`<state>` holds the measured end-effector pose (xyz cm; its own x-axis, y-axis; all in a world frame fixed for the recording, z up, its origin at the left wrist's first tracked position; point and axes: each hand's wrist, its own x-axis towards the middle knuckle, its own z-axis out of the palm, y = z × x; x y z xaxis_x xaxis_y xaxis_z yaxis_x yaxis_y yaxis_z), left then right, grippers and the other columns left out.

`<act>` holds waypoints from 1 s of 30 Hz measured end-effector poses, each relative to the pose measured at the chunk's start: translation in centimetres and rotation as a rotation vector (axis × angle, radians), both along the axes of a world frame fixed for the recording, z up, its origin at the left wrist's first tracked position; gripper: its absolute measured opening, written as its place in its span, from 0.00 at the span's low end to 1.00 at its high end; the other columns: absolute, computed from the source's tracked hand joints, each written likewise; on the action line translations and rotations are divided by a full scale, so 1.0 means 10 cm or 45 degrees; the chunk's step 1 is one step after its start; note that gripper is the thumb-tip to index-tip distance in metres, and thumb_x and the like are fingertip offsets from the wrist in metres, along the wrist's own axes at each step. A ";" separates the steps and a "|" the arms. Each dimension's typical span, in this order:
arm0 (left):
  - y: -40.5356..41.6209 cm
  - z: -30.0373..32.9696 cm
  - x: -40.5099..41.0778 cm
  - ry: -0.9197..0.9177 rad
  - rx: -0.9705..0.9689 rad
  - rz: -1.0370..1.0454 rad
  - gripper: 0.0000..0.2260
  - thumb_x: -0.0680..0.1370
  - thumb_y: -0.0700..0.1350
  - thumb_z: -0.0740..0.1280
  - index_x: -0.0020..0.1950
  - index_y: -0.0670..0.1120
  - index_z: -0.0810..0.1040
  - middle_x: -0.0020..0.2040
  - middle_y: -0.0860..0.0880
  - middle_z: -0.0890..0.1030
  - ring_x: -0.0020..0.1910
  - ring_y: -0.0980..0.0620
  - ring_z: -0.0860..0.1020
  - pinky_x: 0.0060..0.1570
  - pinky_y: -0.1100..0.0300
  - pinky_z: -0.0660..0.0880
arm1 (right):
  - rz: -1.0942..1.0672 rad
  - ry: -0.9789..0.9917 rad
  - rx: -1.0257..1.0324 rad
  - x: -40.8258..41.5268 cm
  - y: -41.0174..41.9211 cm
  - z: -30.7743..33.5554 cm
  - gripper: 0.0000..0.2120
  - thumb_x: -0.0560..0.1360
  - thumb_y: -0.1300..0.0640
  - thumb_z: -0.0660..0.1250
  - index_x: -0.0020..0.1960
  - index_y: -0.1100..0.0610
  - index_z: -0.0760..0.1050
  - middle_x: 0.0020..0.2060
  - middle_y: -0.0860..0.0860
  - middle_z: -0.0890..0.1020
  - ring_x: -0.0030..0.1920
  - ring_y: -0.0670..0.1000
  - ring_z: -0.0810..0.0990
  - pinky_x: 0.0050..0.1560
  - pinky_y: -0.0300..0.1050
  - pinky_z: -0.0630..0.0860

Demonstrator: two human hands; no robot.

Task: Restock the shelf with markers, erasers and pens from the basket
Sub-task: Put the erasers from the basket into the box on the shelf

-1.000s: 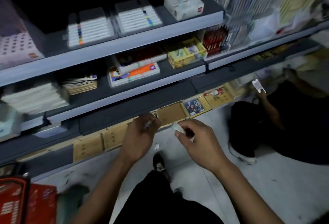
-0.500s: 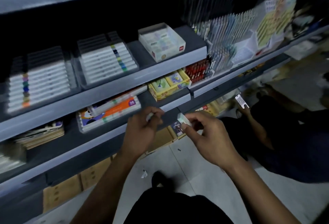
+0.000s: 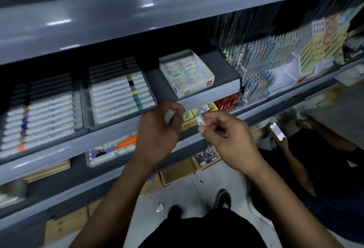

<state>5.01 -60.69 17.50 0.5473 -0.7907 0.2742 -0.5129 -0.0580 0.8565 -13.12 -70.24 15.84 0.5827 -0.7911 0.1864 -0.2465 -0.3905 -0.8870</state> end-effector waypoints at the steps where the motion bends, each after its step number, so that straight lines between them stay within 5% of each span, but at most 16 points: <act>1: -0.03 0.03 -0.01 -0.022 -0.006 0.027 0.06 0.79 0.46 0.67 0.47 0.56 0.83 0.44 0.61 0.84 0.42 0.60 0.82 0.35 0.73 0.72 | 0.031 -0.011 0.009 0.02 -0.06 0.01 0.14 0.74 0.41 0.71 0.58 0.43 0.80 0.45 0.43 0.83 0.45 0.48 0.83 0.46 0.45 0.81; 9: -0.32 0.12 -0.09 -0.146 -0.068 0.191 0.05 0.79 0.44 0.67 0.51 0.52 0.81 0.44 0.55 0.85 0.41 0.54 0.83 0.40 0.50 0.79 | 0.347 -0.033 -0.069 0.11 -0.59 0.20 0.13 0.75 0.49 0.73 0.56 0.36 0.78 0.47 0.40 0.83 0.47 0.46 0.83 0.46 0.35 0.79; 14: -0.47 0.15 -0.19 -0.251 -0.021 0.283 0.08 0.79 0.46 0.66 0.56 0.55 0.82 0.49 0.57 0.86 0.37 0.59 0.80 0.35 0.59 0.77 | 0.460 -0.042 -0.146 0.23 -0.96 0.44 0.08 0.78 0.51 0.73 0.56 0.41 0.79 0.44 0.41 0.82 0.44 0.46 0.83 0.43 0.37 0.78; 23: -0.66 0.15 -0.30 -0.259 0.104 0.541 0.06 0.81 0.47 0.70 0.55 0.55 0.84 0.31 0.56 0.78 0.26 0.57 0.72 0.28 0.62 0.64 | 0.503 0.171 -0.625 0.70 -1.64 0.73 0.12 0.79 0.53 0.73 0.61 0.53 0.83 0.48 0.44 0.76 0.42 0.45 0.74 0.46 0.40 0.69; 26: -0.66 0.16 -0.30 -0.260 0.114 0.540 0.06 0.81 0.48 0.68 0.56 0.55 0.84 0.38 0.52 0.84 0.27 0.55 0.75 0.28 0.57 0.71 | 0.512 0.334 -0.739 0.86 -1.77 0.79 0.16 0.78 0.53 0.74 0.65 0.52 0.81 0.53 0.48 0.83 0.51 0.48 0.79 0.51 0.37 0.69; 30: -0.66 0.14 -0.30 -0.276 0.134 0.553 0.06 0.81 0.47 0.68 0.56 0.55 0.83 0.43 0.54 0.86 0.28 0.55 0.76 0.29 0.55 0.74 | 0.529 0.514 -0.844 0.99 -1.83 0.82 0.14 0.78 0.51 0.73 0.63 0.52 0.82 0.56 0.52 0.86 0.54 0.55 0.83 0.53 0.46 0.79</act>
